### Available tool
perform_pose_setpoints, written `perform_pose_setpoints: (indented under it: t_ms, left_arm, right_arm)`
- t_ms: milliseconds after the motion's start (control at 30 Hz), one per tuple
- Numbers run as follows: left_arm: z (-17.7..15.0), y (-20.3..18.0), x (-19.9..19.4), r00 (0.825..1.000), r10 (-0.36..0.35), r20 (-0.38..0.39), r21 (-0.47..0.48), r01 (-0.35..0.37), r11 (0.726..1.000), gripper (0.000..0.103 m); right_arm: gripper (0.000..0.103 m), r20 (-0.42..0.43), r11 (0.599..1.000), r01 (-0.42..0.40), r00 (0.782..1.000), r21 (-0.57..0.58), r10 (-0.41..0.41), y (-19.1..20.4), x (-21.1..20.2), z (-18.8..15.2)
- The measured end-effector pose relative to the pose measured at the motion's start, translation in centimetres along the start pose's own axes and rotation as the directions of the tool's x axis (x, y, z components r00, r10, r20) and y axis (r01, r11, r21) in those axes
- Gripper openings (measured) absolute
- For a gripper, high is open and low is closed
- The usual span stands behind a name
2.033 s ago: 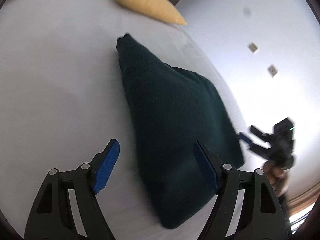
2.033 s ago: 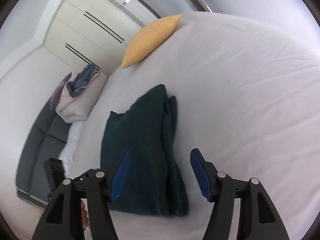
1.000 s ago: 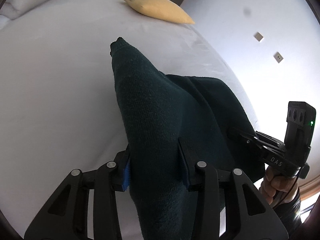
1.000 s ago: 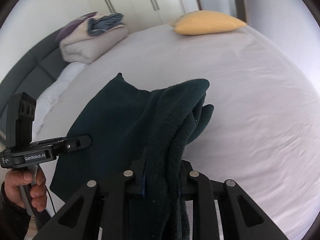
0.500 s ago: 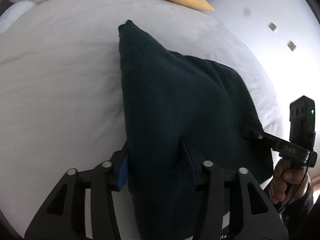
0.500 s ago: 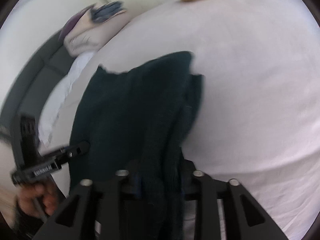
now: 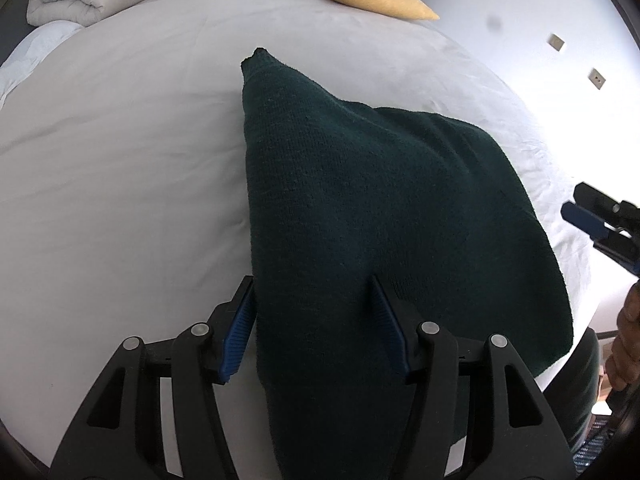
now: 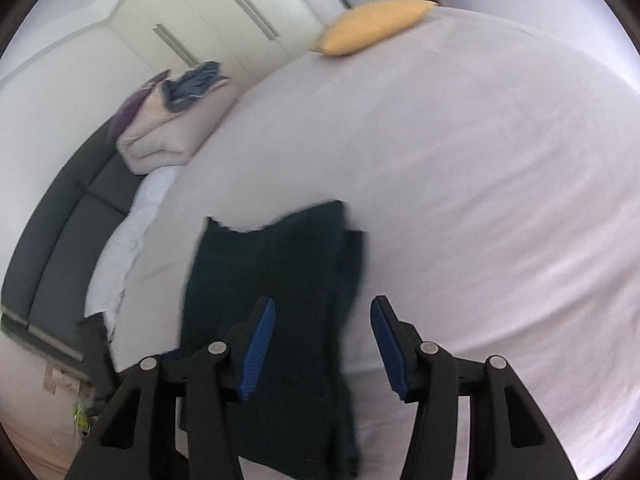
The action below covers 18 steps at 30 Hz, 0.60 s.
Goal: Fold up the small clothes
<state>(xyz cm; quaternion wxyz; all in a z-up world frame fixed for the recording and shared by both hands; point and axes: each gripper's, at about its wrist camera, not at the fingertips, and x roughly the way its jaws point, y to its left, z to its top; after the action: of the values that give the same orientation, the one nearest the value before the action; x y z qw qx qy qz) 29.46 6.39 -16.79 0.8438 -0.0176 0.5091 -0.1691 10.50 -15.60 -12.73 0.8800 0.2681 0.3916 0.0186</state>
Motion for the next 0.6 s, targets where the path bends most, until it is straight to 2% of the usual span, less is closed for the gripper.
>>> perform_pose_setpoints:
  t_ms: [200,233,333,433,500,533,600]
  left_arm:
    - [-0.1,0.1,-0.1,1.000,0.013,-0.004,0.001,-0.013,1.000,0.057]
    - [0.6,-0.1,0.8,1.000,0.015,-0.006,0.001,-0.015,1.000,0.057]
    - [0.7,-0.3,1.1,1.000,0.027,-0.017,-0.001,-0.027,1.000,0.057]
    - [1.1,-0.4,2.1,0.999,0.027,-0.029,-0.012,-0.028,1.000,0.059]
    - [1.3,-0.1,2.5,0.999,0.026,-0.035,-0.027,-0.027,0.999,0.064]
    - [1.3,0.1,2.6,0.999,0.022,-0.037,-0.037,-0.023,0.999,0.066]
    - [1.3,0.2,2.7,0.999,0.019,-0.040,-0.048,-0.021,0.999,0.068]
  right_arm:
    - [0.054,-0.081,0.991,-0.115,0.991,-0.061,0.110,2.8,4.3,1.2]
    - [0.054,-0.098,0.991,-0.121,0.989,-0.063,0.115,3.2,5.2,1.2]
    - [0.052,-0.141,0.994,-0.086,0.987,-0.063,0.077,2.8,8.2,1.5]
    - [0.037,-0.155,0.995,-0.035,0.988,-0.098,0.019,2.1,10.5,1.6]
    - [0.034,-0.144,0.994,-0.046,0.989,-0.095,0.032,1.6,10.4,1.8]
    - [0.032,-0.170,0.993,-0.081,0.983,-0.084,0.066,1.3,10.2,1.8]
    - [0.032,-0.152,0.995,-0.073,0.986,-0.067,0.063,0.8,9.0,1.9]
